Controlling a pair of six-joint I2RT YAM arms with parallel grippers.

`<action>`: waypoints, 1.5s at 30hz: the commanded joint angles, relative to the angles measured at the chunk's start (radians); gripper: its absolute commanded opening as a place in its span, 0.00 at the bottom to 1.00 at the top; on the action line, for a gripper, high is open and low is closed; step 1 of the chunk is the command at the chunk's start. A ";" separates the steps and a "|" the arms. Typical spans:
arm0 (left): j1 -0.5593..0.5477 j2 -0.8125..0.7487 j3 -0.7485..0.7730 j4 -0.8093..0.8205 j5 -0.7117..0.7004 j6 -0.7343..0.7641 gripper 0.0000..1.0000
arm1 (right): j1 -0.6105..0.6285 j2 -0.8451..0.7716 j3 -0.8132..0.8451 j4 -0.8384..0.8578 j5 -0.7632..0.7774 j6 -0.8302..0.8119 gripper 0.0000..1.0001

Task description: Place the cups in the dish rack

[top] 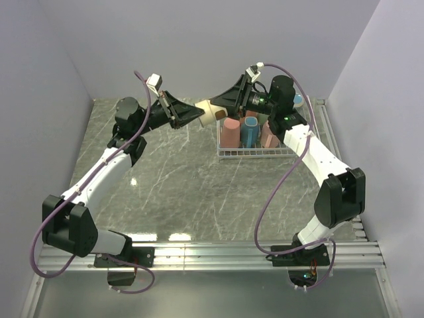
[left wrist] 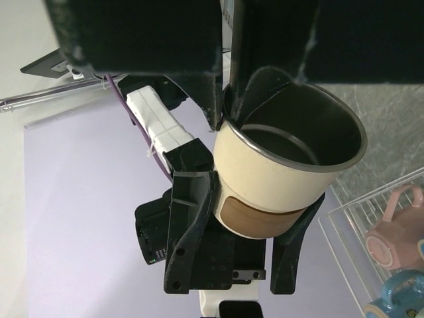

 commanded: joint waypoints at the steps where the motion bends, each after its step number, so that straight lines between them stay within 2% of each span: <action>1: -0.005 0.003 0.007 -0.046 0.006 0.043 0.12 | 0.013 -0.032 0.022 0.057 -0.044 0.006 0.22; 2: -0.004 0.004 0.011 -0.055 0.010 0.049 0.16 | 0.013 -0.034 0.026 0.048 -0.044 -0.003 0.19; 3: -0.005 0.006 0.015 -0.069 0.010 0.055 0.26 | 0.013 -0.031 0.029 0.041 -0.043 -0.009 0.17; 4: -0.005 0.007 0.022 -0.099 0.010 0.063 0.38 | 0.014 -0.031 0.040 0.025 -0.043 -0.014 0.16; 5: -0.005 0.009 0.027 -0.121 0.007 0.085 0.57 | 0.013 -0.031 0.046 0.015 -0.043 -0.029 0.14; 6: -0.005 0.009 0.030 -0.139 0.006 0.098 0.68 | 0.013 -0.031 0.051 0.004 -0.044 -0.036 0.13; 9: -0.002 -0.005 0.025 -0.194 -0.002 0.135 0.85 | -0.001 -0.037 0.066 -0.021 -0.046 -0.057 0.10; 15: 0.041 -0.075 -0.014 -0.334 -0.025 0.227 0.89 | -0.071 -0.063 0.092 -0.162 -0.041 -0.167 0.06; 20: 0.156 -0.152 -0.053 -0.438 -0.031 0.315 0.91 | -0.225 -0.107 0.057 -0.266 -0.034 -0.262 0.06; 21: 0.170 -0.163 -0.039 -0.572 -0.066 0.357 0.93 | -0.248 -0.121 0.058 -0.303 -0.018 -0.291 0.06; 22: 0.176 -0.173 0.019 -0.677 -0.121 0.480 0.94 | -0.275 -0.127 0.074 -0.394 0.011 -0.363 0.06; 23: 0.176 -0.172 0.059 -0.770 -0.273 0.544 0.95 | -0.317 -0.133 0.090 -0.459 0.098 -0.409 0.06; 24: 0.178 -0.172 0.089 -0.838 -0.336 0.594 0.95 | -0.335 -0.135 0.147 -0.531 0.168 -0.457 0.06; 25: 0.176 -0.174 0.128 -0.954 -0.414 0.657 0.95 | -0.339 -0.135 0.181 -0.677 0.236 -0.504 0.05; 26: 0.176 -0.174 0.139 -0.992 -0.515 0.681 0.95 | -0.364 -0.127 0.218 -0.747 0.302 -0.596 0.04; 27: 0.174 -0.178 0.143 -1.018 -0.557 0.704 0.95 | -0.380 -0.112 0.288 -0.807 0.441 -0.636 0.03; 28: 0.174 -0.189 0.139 -1.037 -0.589 0.725 0.95 | -0.385 -0.104 0.317 -0.897 0.500 -0.672 0.01; 31: 0.171 -0.216 0.092 -1.063 -0.637 0.728 0.95 | -0.424 -0.094 0.354 -0.966 0.688 -0.675 0.00; 33: 0.171 -0.227 0.065 -1.060 -0.634 0.719 0.94 | -0.461 -0.092 0.348 -0.969 0.716 -0.661 0.00; 41: 0.173 -0.273 0.012 -1.093 -0.661 0.739 0.91 | -0.481 -0.003 0.428 -1.092 1.011 -0.668 0.00; 45: 0.173 -0.286 -0.011 -1.094 -0.657 0.741 0.90 | -0.480 0.037 0.381 -1.076 1.048 -0.663 0.00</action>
